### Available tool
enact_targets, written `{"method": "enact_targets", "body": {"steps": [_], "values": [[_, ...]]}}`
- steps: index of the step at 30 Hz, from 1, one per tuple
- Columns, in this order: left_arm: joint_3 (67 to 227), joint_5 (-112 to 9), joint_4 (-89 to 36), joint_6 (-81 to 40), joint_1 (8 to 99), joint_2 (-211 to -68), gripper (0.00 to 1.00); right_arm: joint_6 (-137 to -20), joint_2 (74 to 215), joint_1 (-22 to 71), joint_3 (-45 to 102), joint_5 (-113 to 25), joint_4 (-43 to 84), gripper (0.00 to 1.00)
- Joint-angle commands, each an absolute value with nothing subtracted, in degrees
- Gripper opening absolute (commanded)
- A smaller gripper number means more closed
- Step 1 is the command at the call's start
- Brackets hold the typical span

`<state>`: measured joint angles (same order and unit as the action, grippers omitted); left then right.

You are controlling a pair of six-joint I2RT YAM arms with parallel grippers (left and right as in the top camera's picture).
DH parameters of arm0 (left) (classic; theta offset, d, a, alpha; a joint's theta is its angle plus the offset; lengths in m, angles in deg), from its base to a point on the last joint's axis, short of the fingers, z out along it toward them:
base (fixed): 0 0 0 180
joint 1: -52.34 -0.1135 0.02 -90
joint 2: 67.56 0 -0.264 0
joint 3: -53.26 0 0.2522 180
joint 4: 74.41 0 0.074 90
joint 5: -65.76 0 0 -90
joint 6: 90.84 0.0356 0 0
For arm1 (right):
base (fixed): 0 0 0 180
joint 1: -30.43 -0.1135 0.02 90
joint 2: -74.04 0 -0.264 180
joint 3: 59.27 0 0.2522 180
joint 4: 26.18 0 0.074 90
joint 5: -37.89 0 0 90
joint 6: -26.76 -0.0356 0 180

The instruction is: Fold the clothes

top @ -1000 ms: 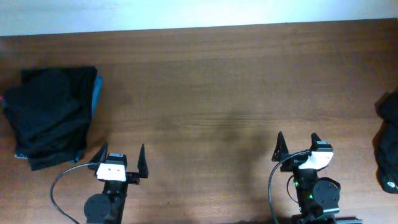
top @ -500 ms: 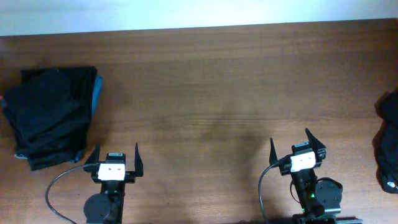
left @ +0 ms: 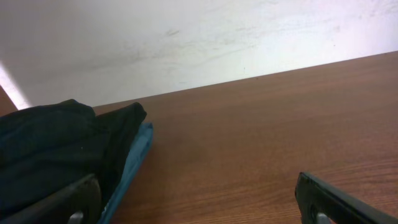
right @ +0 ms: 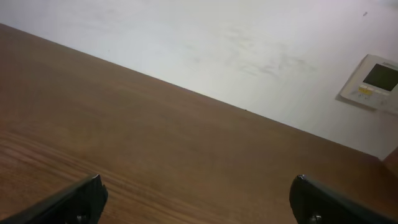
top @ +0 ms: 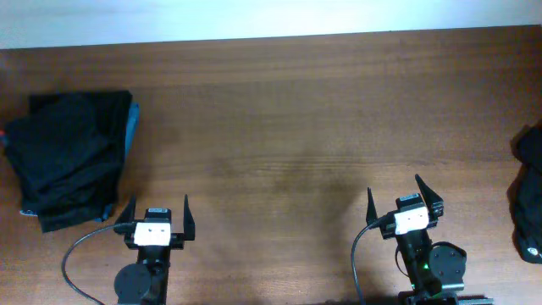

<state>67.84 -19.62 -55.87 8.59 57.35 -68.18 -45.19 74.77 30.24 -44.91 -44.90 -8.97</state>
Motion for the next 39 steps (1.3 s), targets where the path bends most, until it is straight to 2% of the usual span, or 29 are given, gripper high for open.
{"method": "enact_targets", "body": {"steps": [1,34,39], "values": [[68.13,-17.95,-55.33,9.34,57.16,-67.85,0.99,-45.09,74.40,30.50,-45.19,-43.68,-8.77,0.99],[68.13,-19.05,-55.28,9.31,57.16,-67.85,0.99,-45.13,74.40,30.50,-45.19,-43.64,-9.34,0.99],[68.15,-19.05,-55.48,7.22,57.16,-67.90,0.99,-55.73,74.40,30.46,-45.12,-43.70,-9.37,0.99]]}}
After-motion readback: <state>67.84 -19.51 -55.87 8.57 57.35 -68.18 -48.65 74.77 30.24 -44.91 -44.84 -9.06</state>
